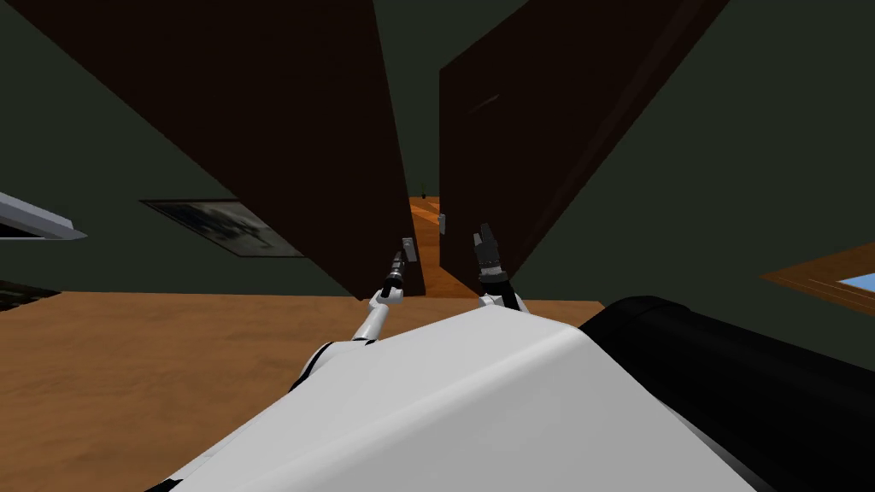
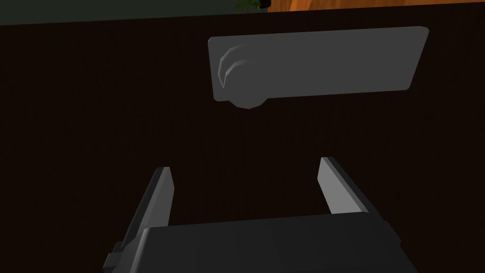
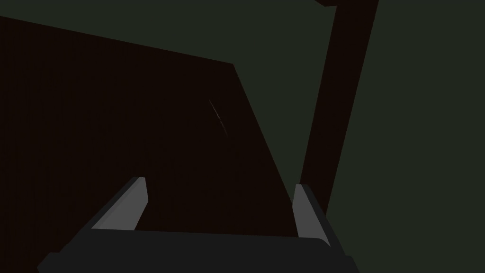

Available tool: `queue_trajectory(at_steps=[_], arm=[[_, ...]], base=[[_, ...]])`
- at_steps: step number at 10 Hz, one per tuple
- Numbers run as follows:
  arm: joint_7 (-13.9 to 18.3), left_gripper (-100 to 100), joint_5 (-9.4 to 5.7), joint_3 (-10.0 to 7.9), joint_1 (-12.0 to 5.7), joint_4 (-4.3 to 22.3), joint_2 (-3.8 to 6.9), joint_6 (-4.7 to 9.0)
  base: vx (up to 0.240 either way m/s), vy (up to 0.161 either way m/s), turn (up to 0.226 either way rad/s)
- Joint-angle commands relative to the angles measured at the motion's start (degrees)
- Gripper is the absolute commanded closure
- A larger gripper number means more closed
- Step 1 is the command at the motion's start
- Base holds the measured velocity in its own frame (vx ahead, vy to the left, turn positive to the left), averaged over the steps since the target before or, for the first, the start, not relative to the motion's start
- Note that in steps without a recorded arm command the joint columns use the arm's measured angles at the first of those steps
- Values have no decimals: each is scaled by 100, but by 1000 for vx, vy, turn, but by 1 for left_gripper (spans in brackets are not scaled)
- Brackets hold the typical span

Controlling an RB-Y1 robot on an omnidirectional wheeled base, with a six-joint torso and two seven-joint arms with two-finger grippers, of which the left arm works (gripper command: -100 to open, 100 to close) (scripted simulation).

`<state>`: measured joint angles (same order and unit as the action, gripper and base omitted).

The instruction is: Push the door open

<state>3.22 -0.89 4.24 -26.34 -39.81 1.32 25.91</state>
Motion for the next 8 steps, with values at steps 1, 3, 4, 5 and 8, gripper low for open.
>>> queue_trajectory(at_steps=[1,3,4,5,8], arm=[[-12,-100,-4,-19,6,8,97,24],[-22,-100,-6,-35,11,15,133,44],[-30,-100,-8,-46,15,20,141,58],[-37,-100,-11,-57,19,25,134,72],[-41,-100,-14,-71,20,33,97,88]], base=[[107,-28,-32],[193,-52,-19],[194,-76,-17],[195,-56,-20],[174,-39,-19]])
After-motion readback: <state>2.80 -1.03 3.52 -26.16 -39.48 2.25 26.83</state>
